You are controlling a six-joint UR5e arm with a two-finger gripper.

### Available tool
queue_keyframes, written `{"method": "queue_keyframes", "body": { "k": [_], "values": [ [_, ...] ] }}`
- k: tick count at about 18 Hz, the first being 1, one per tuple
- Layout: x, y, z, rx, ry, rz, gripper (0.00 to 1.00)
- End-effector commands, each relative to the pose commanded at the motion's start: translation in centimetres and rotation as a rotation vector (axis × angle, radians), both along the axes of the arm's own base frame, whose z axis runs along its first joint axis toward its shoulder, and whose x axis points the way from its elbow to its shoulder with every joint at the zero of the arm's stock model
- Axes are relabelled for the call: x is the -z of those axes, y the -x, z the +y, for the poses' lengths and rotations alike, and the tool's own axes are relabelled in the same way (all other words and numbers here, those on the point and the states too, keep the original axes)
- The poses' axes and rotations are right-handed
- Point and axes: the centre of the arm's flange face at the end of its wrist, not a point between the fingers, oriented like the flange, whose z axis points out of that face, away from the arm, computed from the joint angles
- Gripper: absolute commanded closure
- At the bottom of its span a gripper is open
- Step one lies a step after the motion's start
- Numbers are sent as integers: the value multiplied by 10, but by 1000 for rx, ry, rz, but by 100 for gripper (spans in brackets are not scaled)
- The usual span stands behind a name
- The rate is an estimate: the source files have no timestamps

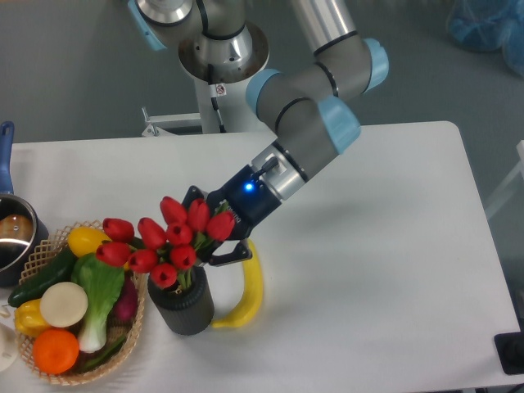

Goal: Pick up the flowers from the vase
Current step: 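Lift the gripped tulips upward out of the black vase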

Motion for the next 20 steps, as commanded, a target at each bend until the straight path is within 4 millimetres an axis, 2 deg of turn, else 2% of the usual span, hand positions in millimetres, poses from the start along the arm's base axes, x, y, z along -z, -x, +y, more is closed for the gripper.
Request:
{"method": "queue_keyframes", "body": {
  "k": [3,5,8,11,17,20],
  "values": [
    [-13,5,0,-19,9,-37,62],
    [-19,2,1,-18,6,-40,62],
    [-26,-4,2,-17,12,-64,62],
    [-43,-17,5,-11,16,-88,62],
    [-50,-30,11,7,20,-106,63],
    [-53,-31,11,14,7,-118,63]
  ]
}}
